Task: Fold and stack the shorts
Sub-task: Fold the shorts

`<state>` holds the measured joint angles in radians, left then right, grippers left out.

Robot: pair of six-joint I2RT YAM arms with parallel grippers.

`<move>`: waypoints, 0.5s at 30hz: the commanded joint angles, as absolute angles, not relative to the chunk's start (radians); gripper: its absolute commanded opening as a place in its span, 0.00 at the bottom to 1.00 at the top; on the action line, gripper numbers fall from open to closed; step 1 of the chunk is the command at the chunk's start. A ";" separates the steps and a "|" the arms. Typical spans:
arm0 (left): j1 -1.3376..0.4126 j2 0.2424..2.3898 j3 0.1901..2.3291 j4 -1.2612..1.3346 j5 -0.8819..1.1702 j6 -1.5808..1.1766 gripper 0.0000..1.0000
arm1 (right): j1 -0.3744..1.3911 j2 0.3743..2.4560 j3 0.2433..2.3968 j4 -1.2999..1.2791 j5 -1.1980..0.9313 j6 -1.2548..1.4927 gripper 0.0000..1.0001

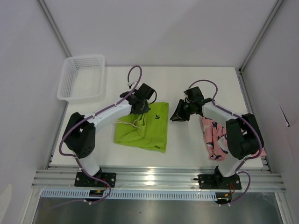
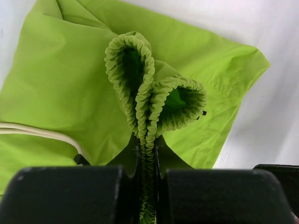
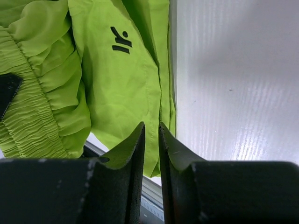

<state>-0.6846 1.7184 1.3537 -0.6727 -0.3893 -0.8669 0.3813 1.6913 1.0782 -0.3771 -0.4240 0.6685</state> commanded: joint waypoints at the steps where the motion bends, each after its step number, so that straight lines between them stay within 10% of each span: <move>1: -0.707 1.747 1.362 -0.603 -0.367 -0.934 0.05 | 0.364 1.638 1.048 -0.339 -0.403 0.672 0.20; 7: -0.735 1.779 1.379 -0.583 -0.336 -0.943 0.84 | 0.341 1.602 0.999 -0.310 -0.399 0.683 0.22; 15: -0.735 1.688 1.367 -0.480 -0.144 -0.847 0.98 | 0.295 1.528 0.927 -0.252 -0.416 0.693 0.22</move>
